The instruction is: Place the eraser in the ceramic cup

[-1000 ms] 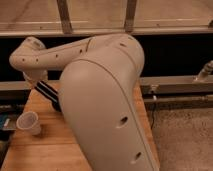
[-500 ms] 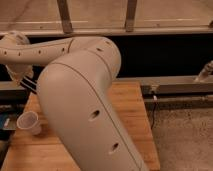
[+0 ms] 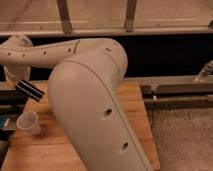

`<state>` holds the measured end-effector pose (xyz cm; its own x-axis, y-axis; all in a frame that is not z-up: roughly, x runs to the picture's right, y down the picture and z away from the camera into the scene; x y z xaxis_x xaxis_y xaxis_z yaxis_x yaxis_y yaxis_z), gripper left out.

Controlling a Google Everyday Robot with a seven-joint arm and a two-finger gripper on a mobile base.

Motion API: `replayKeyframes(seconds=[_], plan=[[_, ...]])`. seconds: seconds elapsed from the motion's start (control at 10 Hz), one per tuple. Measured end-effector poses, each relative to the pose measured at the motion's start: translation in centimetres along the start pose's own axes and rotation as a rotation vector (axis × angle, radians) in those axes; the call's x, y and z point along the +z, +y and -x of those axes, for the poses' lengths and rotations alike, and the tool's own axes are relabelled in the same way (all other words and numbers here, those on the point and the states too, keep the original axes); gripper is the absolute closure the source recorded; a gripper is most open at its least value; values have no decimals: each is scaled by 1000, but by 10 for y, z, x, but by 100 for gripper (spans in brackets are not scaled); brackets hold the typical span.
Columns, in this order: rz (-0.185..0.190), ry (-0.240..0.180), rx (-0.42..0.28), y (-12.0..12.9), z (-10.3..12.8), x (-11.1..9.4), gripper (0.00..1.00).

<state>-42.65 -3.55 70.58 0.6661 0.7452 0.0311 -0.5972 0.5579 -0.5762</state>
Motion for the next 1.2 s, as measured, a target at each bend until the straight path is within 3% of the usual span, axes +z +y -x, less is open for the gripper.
replayKeyframes(seconds=[0.1, 0.6, 0.9, 1.2], plan=[[1, -2, 5, -1, -2, 0, 100], [10, 19, 99, 14, -58, -13, 100], [18, 23, 104, 39, -58, -11, 100], [37, 8, 122, 40, -52, 3, 100]])
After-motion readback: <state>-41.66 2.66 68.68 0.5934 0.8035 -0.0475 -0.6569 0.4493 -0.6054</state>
